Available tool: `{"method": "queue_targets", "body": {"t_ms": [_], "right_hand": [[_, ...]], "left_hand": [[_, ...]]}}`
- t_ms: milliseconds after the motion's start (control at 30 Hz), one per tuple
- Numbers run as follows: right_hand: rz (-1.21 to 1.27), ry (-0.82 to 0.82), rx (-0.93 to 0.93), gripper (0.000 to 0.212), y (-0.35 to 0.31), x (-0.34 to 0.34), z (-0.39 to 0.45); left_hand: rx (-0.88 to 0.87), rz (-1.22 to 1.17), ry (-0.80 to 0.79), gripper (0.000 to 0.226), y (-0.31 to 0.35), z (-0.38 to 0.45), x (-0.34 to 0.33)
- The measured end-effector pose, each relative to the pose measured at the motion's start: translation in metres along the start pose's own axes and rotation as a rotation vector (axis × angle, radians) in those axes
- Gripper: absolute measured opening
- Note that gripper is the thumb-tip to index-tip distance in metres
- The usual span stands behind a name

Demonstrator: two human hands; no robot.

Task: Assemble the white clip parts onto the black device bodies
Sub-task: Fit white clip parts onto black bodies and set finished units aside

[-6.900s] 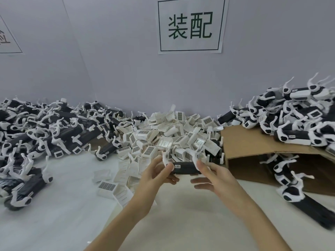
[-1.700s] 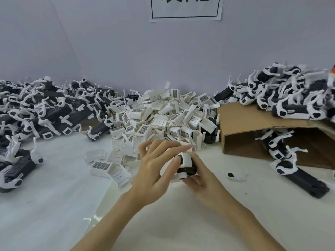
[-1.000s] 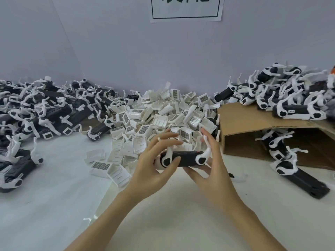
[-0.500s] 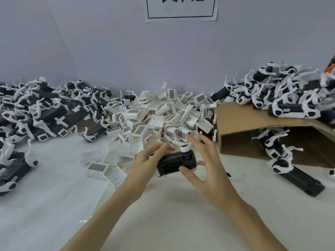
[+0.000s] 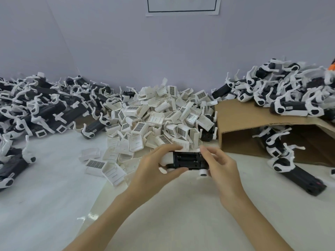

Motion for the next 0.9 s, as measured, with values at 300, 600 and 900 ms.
{"method": "queue_targets", "body": {"t_ms": [300,600,900], "right_hand": [[0.153,-0.201,-0.176,0.038,0.007,-0.027,-0.011],[-0.07,-0.321,-0.017,0.043,0.002,-0.056,-0.029],[-0.513,-0.149,0.358,0.035,-0.016,-0.046,-0.001]], "left_hand": [[0.056,-0.015,0.183,0.031,-0.008,0.003,0.022],[0.615,-0.598,0.255,0.077,-0.057,-0.002,0.021],[0.487,-0.493,0.554,0.027,-0.07,-0.001,0.053]]}}
Point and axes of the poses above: each hand's wrist, its own z-axis towards the middle knuckle, its own x-axis out of the back of the hand, y = z × x, the point moved 8 cm from there along z, towards the middle knuckle, and after that the axes turned 5 degrees about -x, right-handed, at the moved point
